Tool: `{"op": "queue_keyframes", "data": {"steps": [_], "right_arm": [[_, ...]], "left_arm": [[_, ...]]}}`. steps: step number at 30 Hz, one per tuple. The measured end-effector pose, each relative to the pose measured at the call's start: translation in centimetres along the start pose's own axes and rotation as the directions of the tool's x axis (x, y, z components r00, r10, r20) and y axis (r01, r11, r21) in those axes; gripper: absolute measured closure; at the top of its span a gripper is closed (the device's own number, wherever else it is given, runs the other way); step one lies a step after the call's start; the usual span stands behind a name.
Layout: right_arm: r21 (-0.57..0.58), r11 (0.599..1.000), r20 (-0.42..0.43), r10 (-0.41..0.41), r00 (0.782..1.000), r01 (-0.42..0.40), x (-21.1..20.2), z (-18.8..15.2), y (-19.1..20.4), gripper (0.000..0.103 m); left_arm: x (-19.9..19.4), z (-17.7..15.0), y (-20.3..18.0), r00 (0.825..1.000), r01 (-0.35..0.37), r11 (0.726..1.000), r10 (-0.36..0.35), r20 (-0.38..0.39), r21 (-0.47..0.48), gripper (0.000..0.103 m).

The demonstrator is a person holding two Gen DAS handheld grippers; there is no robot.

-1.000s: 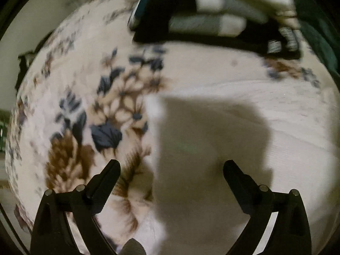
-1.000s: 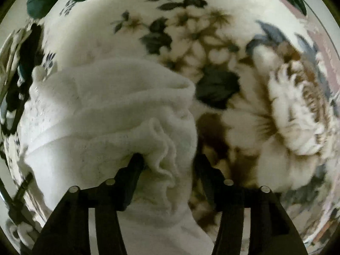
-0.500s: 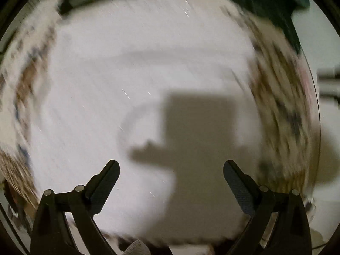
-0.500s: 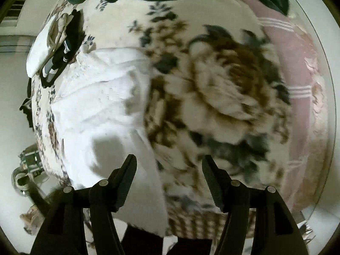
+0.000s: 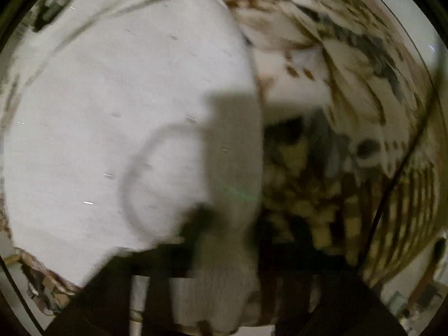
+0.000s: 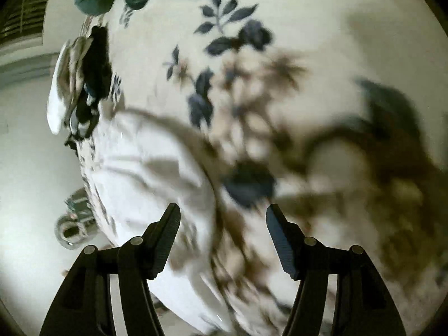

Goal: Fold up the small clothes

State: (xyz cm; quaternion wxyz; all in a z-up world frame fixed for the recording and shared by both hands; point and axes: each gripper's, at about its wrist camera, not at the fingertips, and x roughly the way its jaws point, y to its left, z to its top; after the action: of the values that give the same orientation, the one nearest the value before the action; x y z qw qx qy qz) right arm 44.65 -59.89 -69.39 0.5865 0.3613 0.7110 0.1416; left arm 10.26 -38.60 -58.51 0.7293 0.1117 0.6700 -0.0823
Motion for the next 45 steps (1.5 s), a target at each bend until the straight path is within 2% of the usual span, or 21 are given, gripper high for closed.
{"op": "queue_keyframes", "data": {"steps": [1,4,7,10,13,15,19,23,27,29,33,35,39,41,43,44,45], "right_arm": [[0.002,1.0,0.001,0.01,1.0,-0.01,0.4,0.3,0.1,0.045],[-0.025,1.0,0.022,0.011,1.0,-0.011,1.1,0.7,1.4,0.093],[-0.04,0.999,0.064,0.0,0.998,0.002,0.0,0.1,3.3,0.095],[-0.048,0.999,0.096,0.003,0.995,0.001,-2.3,-0.5,5.9,0.096],[-0.114,0.993,0.123,-0.026,0.992,0.04,-4.1,-1.0,10.5,0.096],[-0.165,0.984,0.126,-0.044,0.991,0.065,-4.2,-1.5,15.0,0.096],[-0.241,0.964,0.123,-0.086,0.989,0.113,-1.9,-2.0,23.1,0.096],[-0.318,0.931,0.133,-0.145,0.981,0.18,4.1,-2.0,33.0,0.096],[-0.371,0.892,0.131,-0.226,0.965,0.259,13.4,-1.9,41.4,0.096],[-0.385,0.873,0.128,-0.27,0.954,0.298,17.6,-2.0,44.1,0.097],[-0.407,0.822,0.135,-0.377,0.916,0.398,26.2,-2.1,48.7,0.097],[-0.414,0.806,0.135,-0.407,0.904,0.424,29.1,-2.1,50.0,0.097],[-0.417,0.749,0.169,-0.493,0.854,0.515,33.9,-1.8,51.8,0.097],[-0.406,0.746,0.172,-0.505,0.846,0.528,35.3,-1.5,51.9,0.097],[-0.392,0.75,0.171,-0.509,0.843,0.533,36.2,-1.0,51.9,0.098],[-0.392,0.75,0.171,-0.509,0.843,0.533,36.4,-0.9,51.9,0.098],[-0.394,0.746,0.155,-0.521,0.839,0.536,36.8,-0.8,51.8,0.098]], "left_arm": [[-0.4,0.0,0.1,1.0,0.001,1.0,-0.001,0.014,-0.012,0.099],[-2.3,-0.3,1.6,0.998,0.028,0.997,-0.024,0.059,-0.068,0.1],[-4.9,-0.8,3.8,0.995,0.06,0.989,-0.048,0.089,-0.135,0.1],[-8.3,-1.6,7.1,0.99,0.108,0.968,-0.083,0.116,-0.228,0.1],[-11.6,-2.1,13.0,0.983,0.137,0.934,-0.088,0.159,-0.329,0.1],[-13.1,-2.7,17.0,0.979,0.133,0.913,-0.061,0.194,-0.387,0.1],[-12.9,-3.3,24.6,0.975,0.144,0.857,-0.038,0.219,-0.494,0.1],[-11.1,-4.5,31.6,0.968,0.217,0.773,-0.091,0.234,-0.596,0.1],[-8.6,-6.1,37.7,0.961,0.26,0.699,-0.124,0.245,-0.666,0.1],[-7.4,-7.2,40.1,0.961,0.269,0.669,-0.135,0.242,-0.693,0.1],[-4.6,-9.2,45.0,0.958,0.285,0.613,-0.159,0.238,-0.737,0.1],[-3.6,-9.8,47.0,0.956,0.292,0.592,-0.173,0.236,-0.751,0.1],[-1.4,-10.4,49.9,0.955,0.297,0.574,-0.198,0.223,-0.764,0.101],[-0.3,-10.4,50.9,0.951,0.305,0.566,-0.219,0.217,-0.766,0.101],[0.2,-10.4,51.3,0.948,0.312,0.574,-0.235,0.213,-0.757,0.101],[0.5,-10.5,51.5,0.944,0.322,0.577,-0.253,0.211,-0.751,0.101],[0.9,-10.6,51.6,0.932,0.347,0.573,-0.297,0.206,-0.743,0.1]]}}
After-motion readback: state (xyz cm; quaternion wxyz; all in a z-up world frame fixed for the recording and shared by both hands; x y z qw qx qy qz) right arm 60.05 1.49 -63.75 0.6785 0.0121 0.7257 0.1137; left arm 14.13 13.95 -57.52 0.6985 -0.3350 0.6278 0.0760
